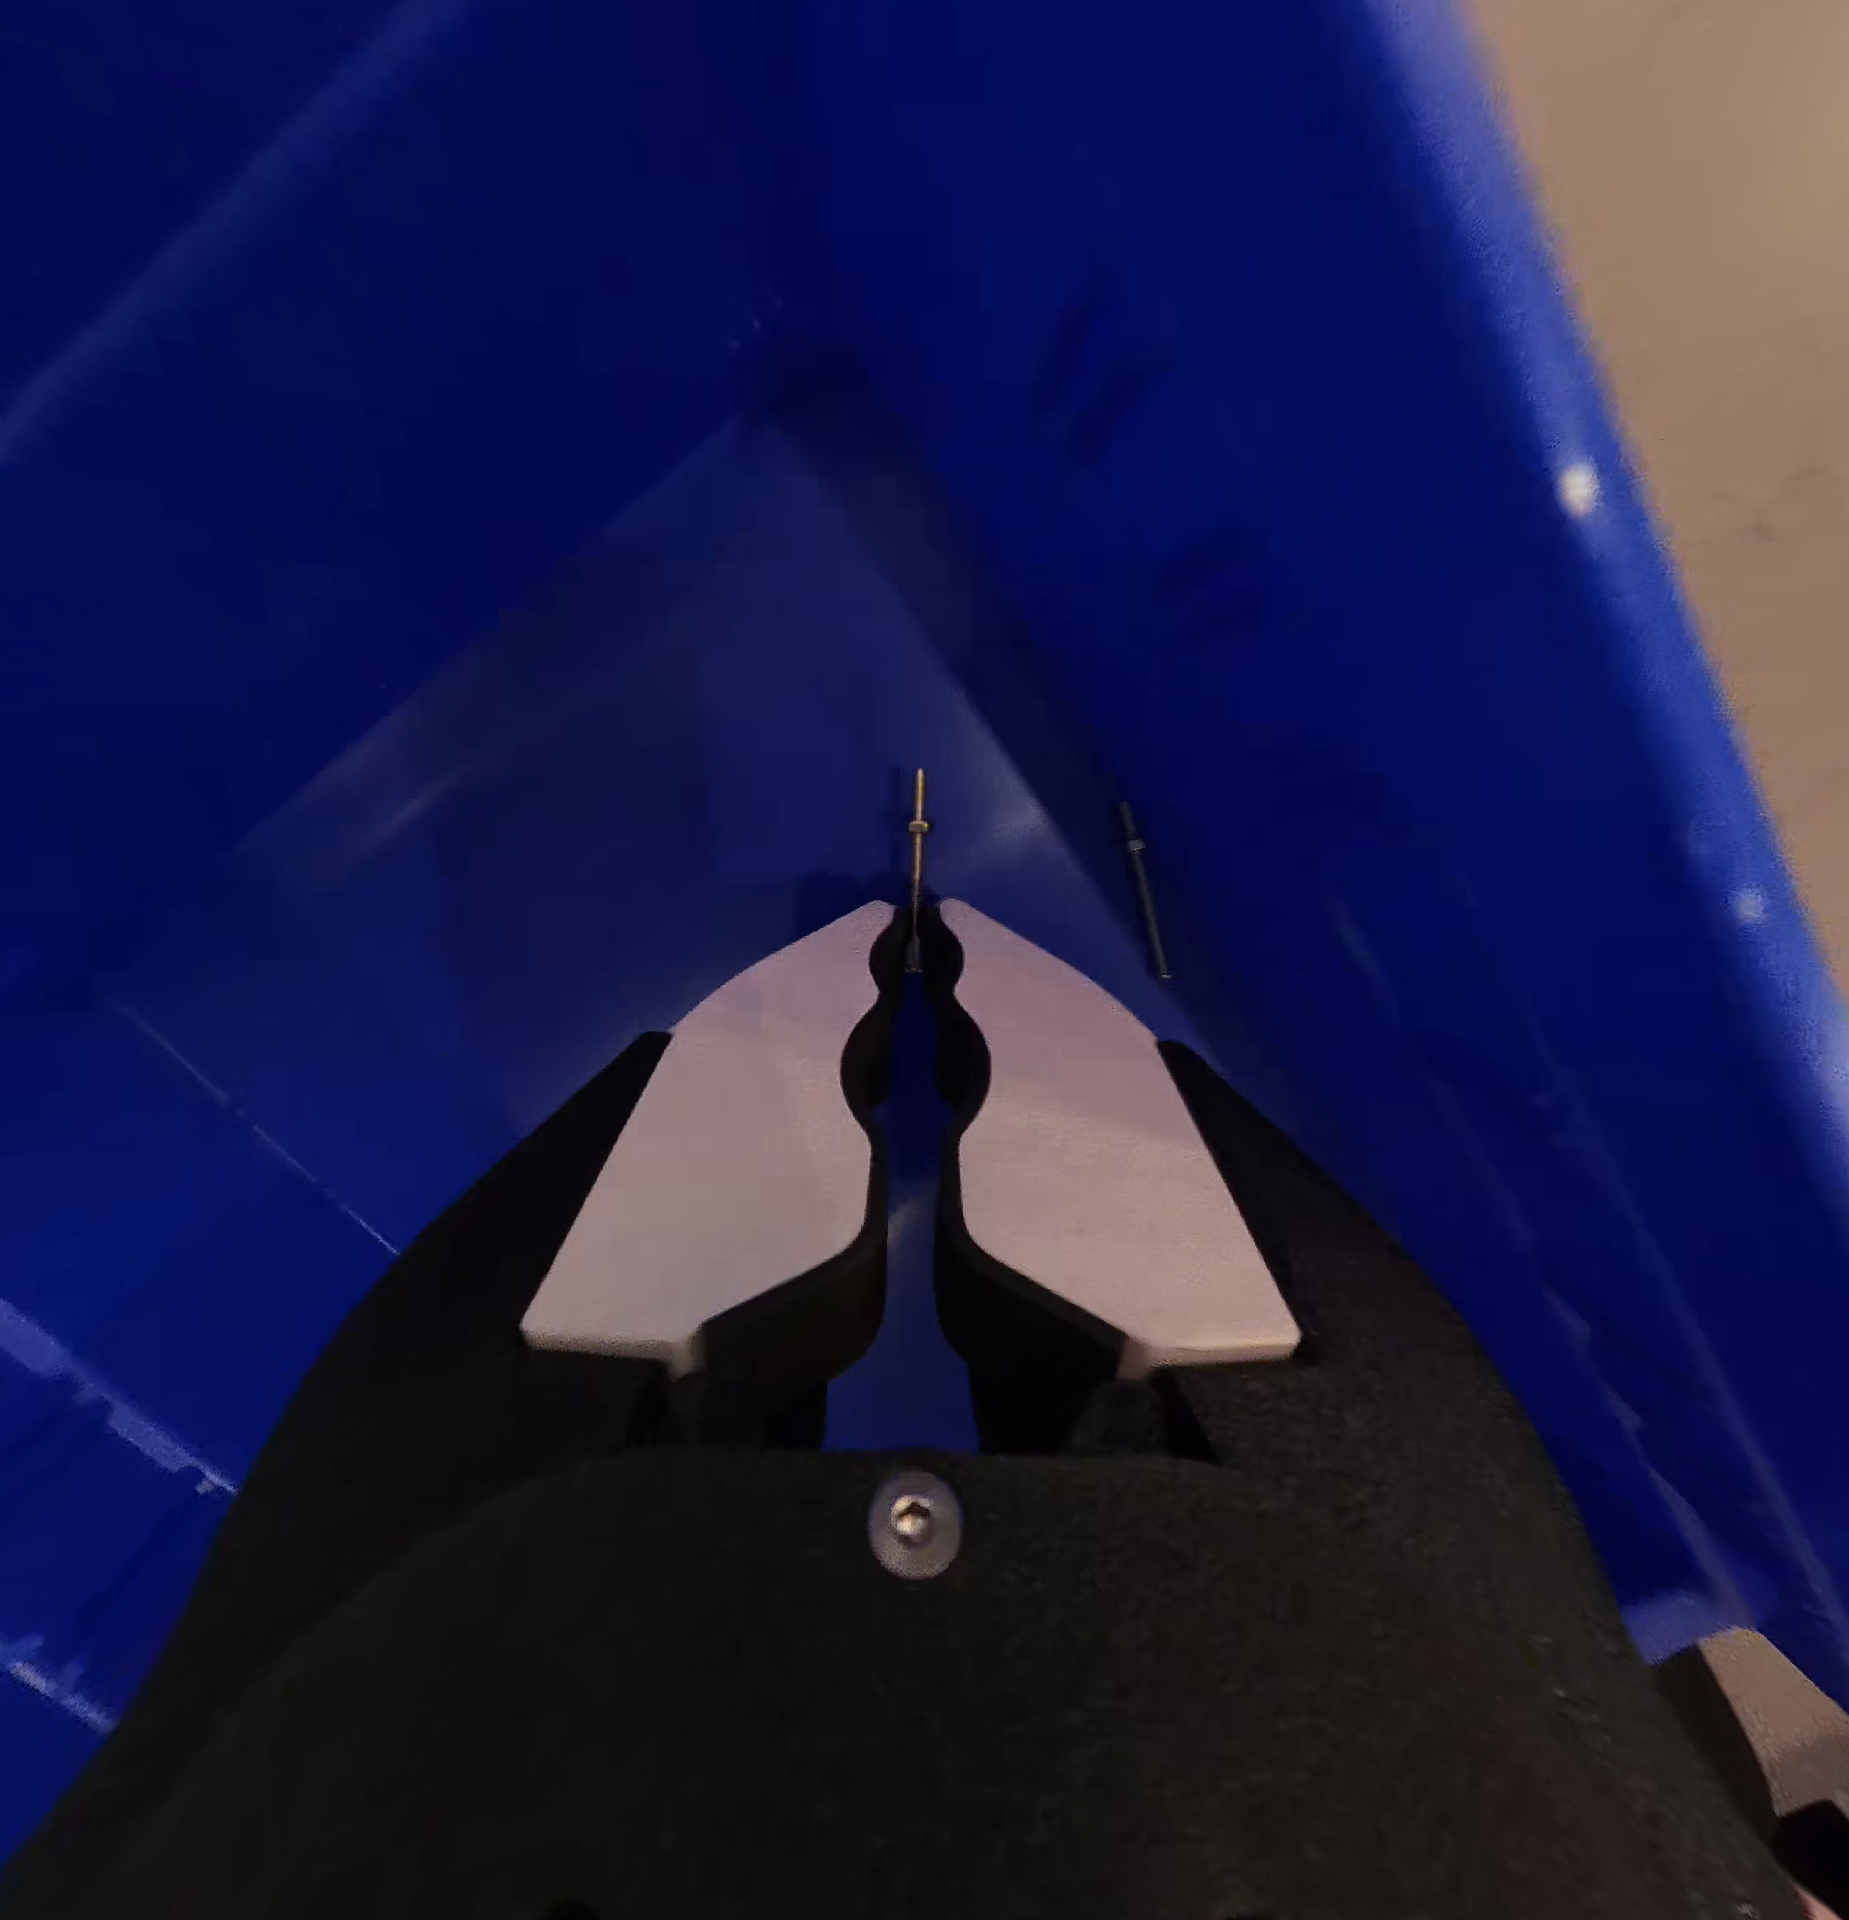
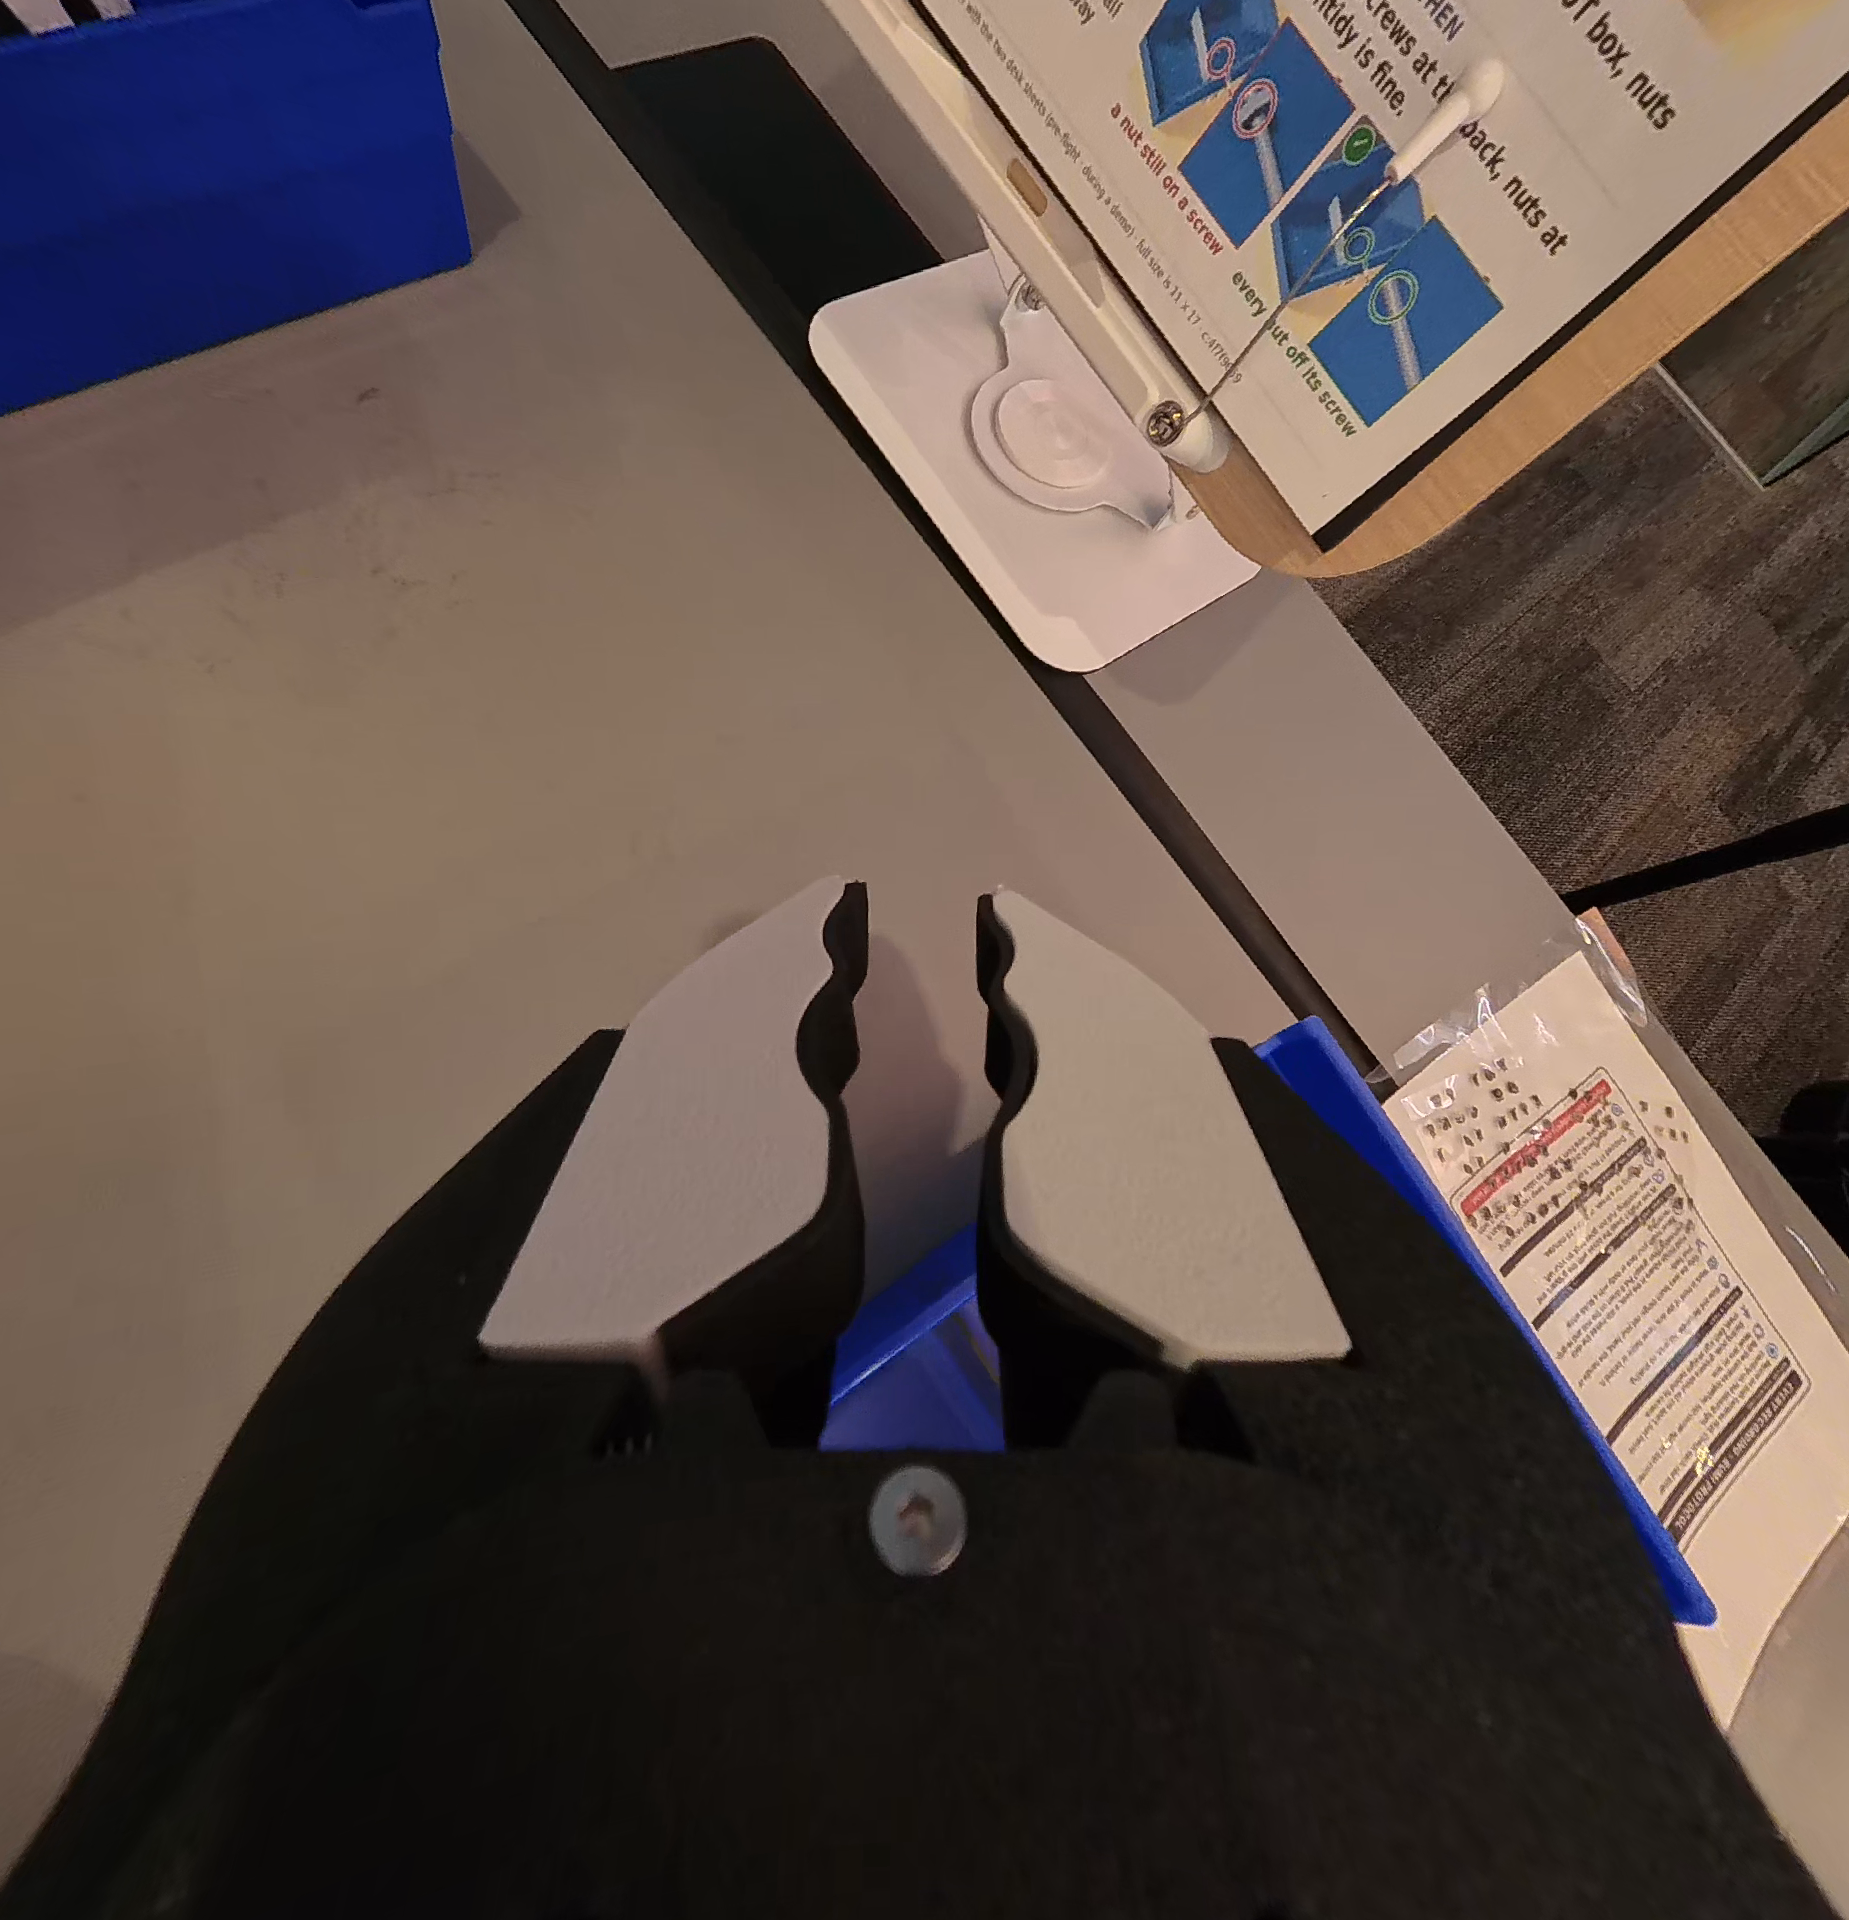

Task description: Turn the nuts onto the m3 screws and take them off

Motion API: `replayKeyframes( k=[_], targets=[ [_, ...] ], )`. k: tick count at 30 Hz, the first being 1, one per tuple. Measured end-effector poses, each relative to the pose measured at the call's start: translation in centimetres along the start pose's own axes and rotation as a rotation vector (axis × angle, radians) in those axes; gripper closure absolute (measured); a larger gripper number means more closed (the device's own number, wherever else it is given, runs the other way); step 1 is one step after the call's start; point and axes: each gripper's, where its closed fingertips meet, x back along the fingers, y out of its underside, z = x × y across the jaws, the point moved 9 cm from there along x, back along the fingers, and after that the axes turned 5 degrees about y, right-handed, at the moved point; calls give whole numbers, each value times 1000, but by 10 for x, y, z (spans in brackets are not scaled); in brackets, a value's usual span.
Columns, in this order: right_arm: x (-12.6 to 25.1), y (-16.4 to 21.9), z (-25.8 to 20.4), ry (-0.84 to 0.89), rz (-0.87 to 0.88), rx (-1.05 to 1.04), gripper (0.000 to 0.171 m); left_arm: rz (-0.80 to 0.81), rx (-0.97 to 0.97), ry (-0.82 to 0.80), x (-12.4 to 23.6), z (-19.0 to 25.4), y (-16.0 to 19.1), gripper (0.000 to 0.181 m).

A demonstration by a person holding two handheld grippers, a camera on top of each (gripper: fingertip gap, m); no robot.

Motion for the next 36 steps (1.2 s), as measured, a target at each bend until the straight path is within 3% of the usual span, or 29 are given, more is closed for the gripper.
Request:
replayKeyframes(
  k=[5,9,13,16,19,23,29,36],
  targets=[
    [3,-2,3,15,31,-5,151,215,40,-5,49,0,0,179],
    [7,-11,-1,33,119,1,151,513,37,39,100,17,-4,179],
    [9,-33,-20,-42,346,-7,151,897,-122,352,136,60,-23,179],
    [4,-53,-51,-306,580,-57,150,1031,-271,621,137,98,-39,179],
    [-4,-64,-80,-560,649,-93,148,1056,-299,810,124,129,-55,179],
    [-4,-70,-96,-647,739,-109,145,1040,-336,1000,108,165,-67,179],
    [0,-72,-99,-649,835,-149,149,1027,-425,1020,110,198,-66,179],
    [-10,-71,-102,-809,821,-236,158,1019,-475,964,113,211,-63,179]
  ],
)
